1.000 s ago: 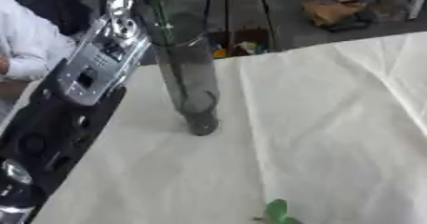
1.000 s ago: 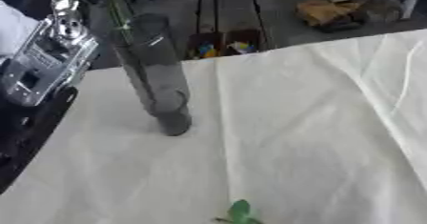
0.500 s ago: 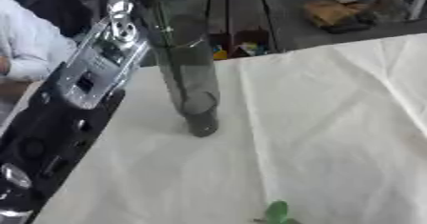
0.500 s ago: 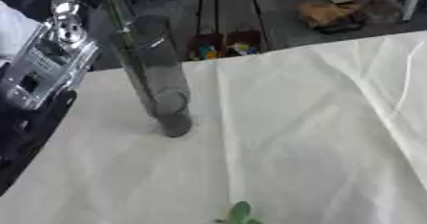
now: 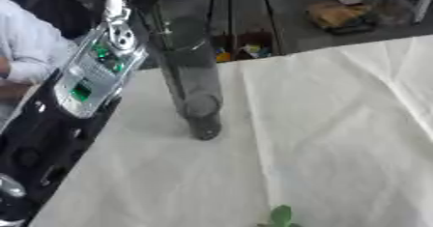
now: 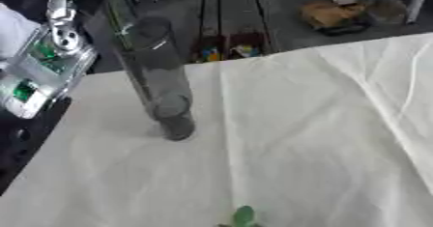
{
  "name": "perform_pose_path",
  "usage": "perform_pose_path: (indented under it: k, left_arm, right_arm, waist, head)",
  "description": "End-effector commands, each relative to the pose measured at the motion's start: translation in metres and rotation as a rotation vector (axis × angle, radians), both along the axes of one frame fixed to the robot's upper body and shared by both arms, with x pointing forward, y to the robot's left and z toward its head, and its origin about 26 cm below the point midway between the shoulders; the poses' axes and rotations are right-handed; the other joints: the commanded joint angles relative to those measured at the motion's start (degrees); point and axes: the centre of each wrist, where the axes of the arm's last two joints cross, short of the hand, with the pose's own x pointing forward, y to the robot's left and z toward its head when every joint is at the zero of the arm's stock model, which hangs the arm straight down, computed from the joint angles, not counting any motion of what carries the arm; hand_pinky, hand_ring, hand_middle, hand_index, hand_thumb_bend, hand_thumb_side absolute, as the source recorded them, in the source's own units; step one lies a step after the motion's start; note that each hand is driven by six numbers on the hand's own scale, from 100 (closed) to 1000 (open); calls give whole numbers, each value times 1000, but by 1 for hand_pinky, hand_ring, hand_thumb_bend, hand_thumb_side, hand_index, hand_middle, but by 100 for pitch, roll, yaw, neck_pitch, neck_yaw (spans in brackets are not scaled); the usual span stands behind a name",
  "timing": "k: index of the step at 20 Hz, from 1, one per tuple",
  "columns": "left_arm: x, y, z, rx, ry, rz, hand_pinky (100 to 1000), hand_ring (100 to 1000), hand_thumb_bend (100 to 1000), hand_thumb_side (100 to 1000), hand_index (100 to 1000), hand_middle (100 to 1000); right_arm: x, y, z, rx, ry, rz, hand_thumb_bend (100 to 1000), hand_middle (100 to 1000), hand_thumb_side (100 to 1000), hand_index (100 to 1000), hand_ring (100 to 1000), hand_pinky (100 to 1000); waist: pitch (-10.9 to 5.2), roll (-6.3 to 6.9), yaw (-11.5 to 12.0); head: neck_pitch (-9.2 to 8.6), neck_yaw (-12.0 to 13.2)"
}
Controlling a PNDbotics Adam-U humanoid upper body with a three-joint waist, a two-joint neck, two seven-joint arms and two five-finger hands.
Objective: Arrange flowers into the vase.
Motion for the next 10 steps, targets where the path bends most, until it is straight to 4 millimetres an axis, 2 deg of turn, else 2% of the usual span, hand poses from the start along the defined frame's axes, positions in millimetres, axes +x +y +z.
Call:
perform_pose_path:
  k: [1,6,10]
  left_arm:
    - [-7,7,12,41,-54,13,363,591,584,731,592,567]
    - [-7,7,11,84,-56,5,412,649,601,758,648,618]
    - [-5,7,9,107,-32,-2,451,692,570,817,702,658]
  right_arm:
    - [-3,1,8,-1,-29,6,100,467,1000,778,771,689]
    - [-3,0,8,1,-28,4,100,466,999,778,771,689]
    - [-3,0,8,1,-28,4,100,466,998,778,772,689]
  waist:
    - [-125,-35,-1]
    - [-118,-19,-6]
    - [-109,-12,-10]
  head:
    - [-75,-10]
    - [-76,-12]
    - [-75,-14]
